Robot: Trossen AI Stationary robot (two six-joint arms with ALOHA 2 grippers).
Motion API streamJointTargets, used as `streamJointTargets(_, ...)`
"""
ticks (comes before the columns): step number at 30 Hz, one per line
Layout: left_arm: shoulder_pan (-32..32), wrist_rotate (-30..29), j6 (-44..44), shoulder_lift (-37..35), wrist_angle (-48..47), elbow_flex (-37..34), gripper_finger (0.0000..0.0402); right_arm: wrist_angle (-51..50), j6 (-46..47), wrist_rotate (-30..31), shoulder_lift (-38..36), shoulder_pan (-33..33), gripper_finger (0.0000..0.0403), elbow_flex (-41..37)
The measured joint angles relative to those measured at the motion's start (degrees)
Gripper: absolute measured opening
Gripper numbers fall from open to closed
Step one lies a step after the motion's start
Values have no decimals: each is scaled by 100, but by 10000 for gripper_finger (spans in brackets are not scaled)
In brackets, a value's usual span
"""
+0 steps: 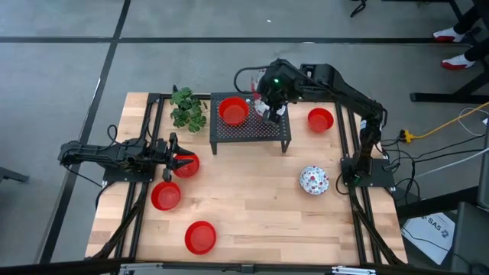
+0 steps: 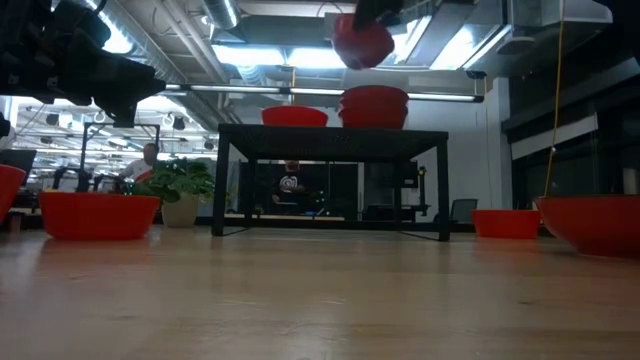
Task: Pick & Place Mini bowls
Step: Stack the bottom white bowl on the top of the white bowl on the shelf
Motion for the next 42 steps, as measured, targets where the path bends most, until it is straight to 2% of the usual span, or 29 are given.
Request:
streamJointTargets(28, 1, 0, 0, 0, 0, -2, 123, -299, 309, -286, 39, -140, 12, -133)
streamJointTargets(42, 1, 0, 0, -1, 1, -1, 123, -640, 200, -477, 332, -270, 11, -138)
